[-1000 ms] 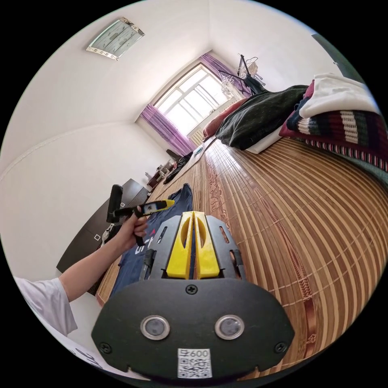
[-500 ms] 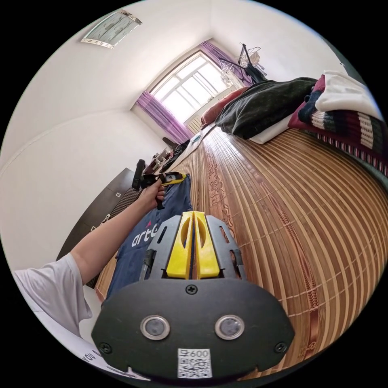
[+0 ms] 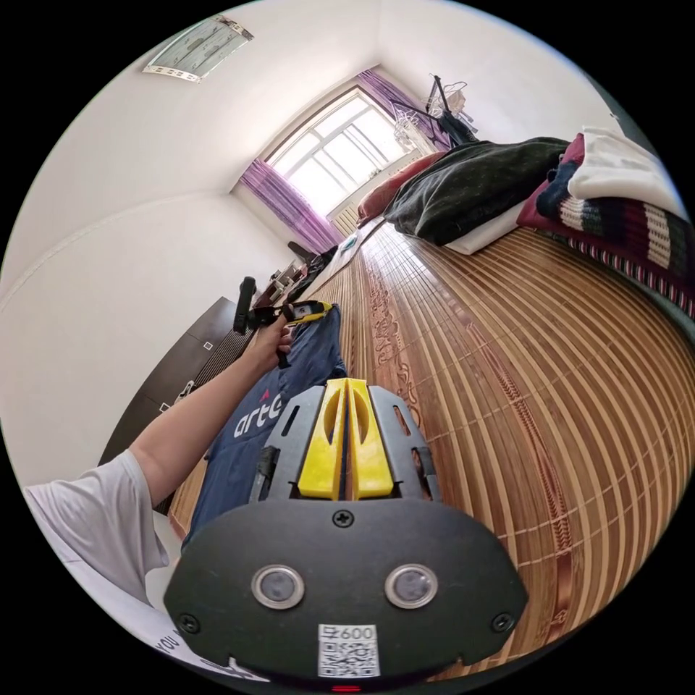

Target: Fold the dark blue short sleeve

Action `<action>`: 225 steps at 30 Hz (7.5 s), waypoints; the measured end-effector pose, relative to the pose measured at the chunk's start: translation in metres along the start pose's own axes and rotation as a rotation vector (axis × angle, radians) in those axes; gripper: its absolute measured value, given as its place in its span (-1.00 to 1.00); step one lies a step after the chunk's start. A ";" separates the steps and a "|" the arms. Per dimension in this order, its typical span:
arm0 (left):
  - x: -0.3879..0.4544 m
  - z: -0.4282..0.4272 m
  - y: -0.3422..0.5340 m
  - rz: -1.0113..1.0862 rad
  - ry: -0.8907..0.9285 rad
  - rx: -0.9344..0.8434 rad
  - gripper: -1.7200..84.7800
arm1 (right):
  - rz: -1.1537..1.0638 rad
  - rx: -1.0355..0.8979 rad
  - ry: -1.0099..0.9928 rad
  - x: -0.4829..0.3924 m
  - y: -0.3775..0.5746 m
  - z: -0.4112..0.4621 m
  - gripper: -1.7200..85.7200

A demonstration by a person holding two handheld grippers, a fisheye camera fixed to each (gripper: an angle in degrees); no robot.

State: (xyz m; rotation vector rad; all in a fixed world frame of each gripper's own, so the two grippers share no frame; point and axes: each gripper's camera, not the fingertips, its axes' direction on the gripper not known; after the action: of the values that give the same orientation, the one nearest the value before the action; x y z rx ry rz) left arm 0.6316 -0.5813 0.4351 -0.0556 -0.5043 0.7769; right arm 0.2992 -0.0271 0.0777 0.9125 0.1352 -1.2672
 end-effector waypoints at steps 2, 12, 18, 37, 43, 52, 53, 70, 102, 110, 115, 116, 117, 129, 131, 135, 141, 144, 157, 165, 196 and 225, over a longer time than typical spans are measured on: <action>-0.011 -0.010 0.003 -0.028 0.053 0.057 -0.73 | 0.000 0.001 -0.004 0.000 -0.001 -0.001 -0.98; -0.069 0.009 0.006 -0.182 0.236 -0.017 -0.77 | 0.006 -0.011 -0.002 0.001 -0.007 0.000 -0.98; -0.055 0.001 -0.008 -0.075 0.278 -0.086 -0.81 | 0.008 -0.037 0.016 -0.002 -0.009 0.004 -0.98; -0.011 -0.003 -0.011 -0.047 0.100 -0.069 -0.94 | 0.005 -0.048 0.012 -0.001 -0.012 0.001 -0.98; 0.012 -0.061 0.000 -0.071 -0.065 0.228 -0.94 | -0.009 -0.062 0.017 -0.004 -0.013 0.002 -0.98; 0.062 -0.032 -0.017 0.181 -0.013 -0.125 -0.96 | -0.002 -0.058 0.015 -0.002 -0.013 -0.001 -0.98; 0.066 -0.029 -0.018 0.188 -0.036 -0.134 -0.96 | 0.004 -0.061 0.013 -0.001 -0.013 0.000 -0.98; 0.204 -0.095 0.063 0.661 -0.373 0.094 -0.95 | 0.017 -0.068 0.001 0.004 -0.013 -0.001 -0.98; 0.262 -0.079 0.114 0.577 -0.153 -0.111 -0.94 | 0.014 -0.077 -0.007 0.004 -0.009 0.002 -0.98; 0.251 -0.109 0.106 0.522 -0.174 -0.018 -0.94 | 0.005 -0.086 -0.003 0.001 -0.008 0.005 -0.98; 0.259 -0.082 0.114 0.555 -0.182 -0.101 -0.95 | 0.010 -0.088 -0.003 0.001 -0.008 0.006 -0.98; 0.261 -0.082 0.116 0.564 -0.198 -0.094 -0.95 | 0.008 -0.088 -0.001 0.001 -0.008 0.007 -0.98; 0.264 -0.082 0.120 0.570 -0.223 -0.080 -0.95 | 0.007 -0.088 -0.001 0.001 -0.008 0.007 -0.98; 0.221 -0.102 0.112 0.401 0.065 -0.078 -0.94 | 0.011 -0.088 0.002 -0.001 -0.008 0.010 -0.98; 0.220 -0.108 0.110 0.371 0.049 -0.055 -0.94 | 0.010 -0.088 0.004 -0.002 -0.008 0.011 -0.98; 0.225 -0.093 0.108 0.354 -0.006 -0.087 -0.95 | 0.011 -0.087 0.002 -0.002 -0.008 0.012 -0.98; 0.239 -0.114 0.096 0.436 -0.085 -0.031 -0.94 | 0.006 -0.090 0.009 -0.006 -0.007 0.015 -0.98; 0.220 -0.130 0.060 0.317 -0.160 0.089 -0.94 | 0.005 -0.095 0.011 -0.006 -0.008 0.017 -0.98; 0.204 -0.038 -0.048 0.222 -0.477 -0.114 -0.94 | 0.001 -0.109 0.004 -0.009 -0.010 0.024 -0.98; 0.190 -0.079 -0.039 0.098 -0.351 0.056 -0.94 | 0.000 -0.112 0.009 -0.011 -0.011 0.027 -0.98; 0.160 -0.019 -0.028 0.148 -0.455 -0.019 -0.94 | -0.002 -0.159 0.052 -0.017 -0.023 0.034 -0.98; 0.063 -0.009 0.096 0.144 -0.502 -0.045 -0.93 | 0.005 -0.182 0.063 0.000 -0.040 -0.022 -0.98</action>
State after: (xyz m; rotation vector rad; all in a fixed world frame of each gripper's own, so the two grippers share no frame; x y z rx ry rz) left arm 0.6102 -0.4680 0.4313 0.0645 -1.0025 0.9236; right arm 0.2733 -0.0131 0.0426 0.7951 0.2932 -1.2013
